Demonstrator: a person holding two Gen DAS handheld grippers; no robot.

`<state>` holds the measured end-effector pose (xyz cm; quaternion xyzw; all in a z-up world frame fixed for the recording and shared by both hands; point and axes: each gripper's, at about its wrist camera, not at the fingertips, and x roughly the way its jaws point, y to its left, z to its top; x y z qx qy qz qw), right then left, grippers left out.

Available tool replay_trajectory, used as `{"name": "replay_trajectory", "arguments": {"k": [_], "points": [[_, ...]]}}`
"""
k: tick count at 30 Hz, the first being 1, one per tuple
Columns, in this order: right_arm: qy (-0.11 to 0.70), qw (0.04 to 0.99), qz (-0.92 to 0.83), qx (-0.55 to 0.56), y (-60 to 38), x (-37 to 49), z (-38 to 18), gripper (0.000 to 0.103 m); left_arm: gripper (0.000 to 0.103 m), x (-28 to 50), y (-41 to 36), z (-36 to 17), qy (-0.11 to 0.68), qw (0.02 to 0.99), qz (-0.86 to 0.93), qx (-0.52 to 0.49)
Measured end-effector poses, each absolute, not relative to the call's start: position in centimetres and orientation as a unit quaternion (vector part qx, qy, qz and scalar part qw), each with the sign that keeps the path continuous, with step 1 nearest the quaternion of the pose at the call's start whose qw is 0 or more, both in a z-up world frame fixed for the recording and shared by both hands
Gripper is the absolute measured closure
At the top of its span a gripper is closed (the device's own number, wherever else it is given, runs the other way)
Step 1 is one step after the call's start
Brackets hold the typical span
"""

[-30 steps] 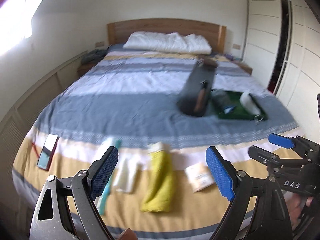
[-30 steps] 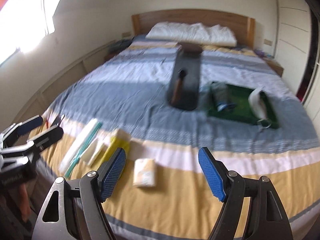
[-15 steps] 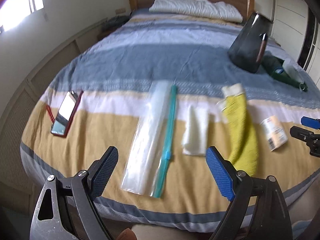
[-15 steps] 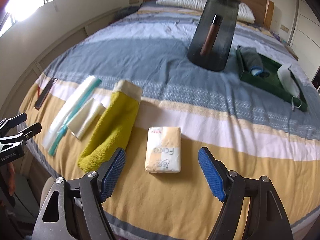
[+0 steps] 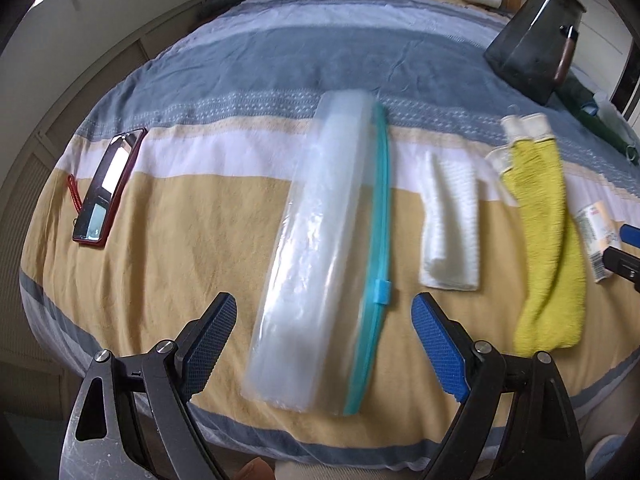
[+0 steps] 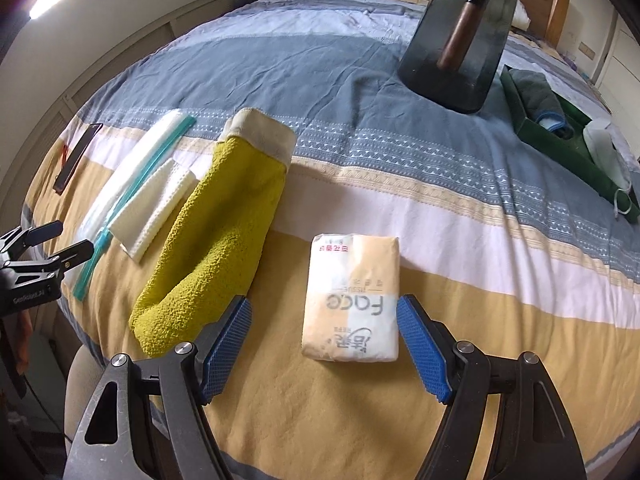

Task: Organize soft objects
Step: 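Grasp the clear plastic bag with the left tool while the right tool grasps the tissue pack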

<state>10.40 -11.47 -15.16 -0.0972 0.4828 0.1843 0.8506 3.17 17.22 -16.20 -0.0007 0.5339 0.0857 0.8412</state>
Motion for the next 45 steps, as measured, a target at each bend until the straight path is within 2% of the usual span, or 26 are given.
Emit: {"name": "replay_trajectory", "arguments": {"k": [23,31,45], "points": [[0.494,0.846,0.15,-0.134,-10.7,13.2,-18.0,0.029,0.017,8.5,18.1,-18.8,0.561,0.823,0.09,-0.021],[0.507,0.842,0.145,-0.109,-11.8,14.7,-18.9,0.032,0.017,9.5,18.5,-19.0,0.561,0.823,0.087,-0.017],[0.51,0.844,0.146,-0.083,-13.7,15.5,-18.5,0.065,0.018,10.3,18.6,-19.2,0.563,0.822,0.081,-0.019]]}}
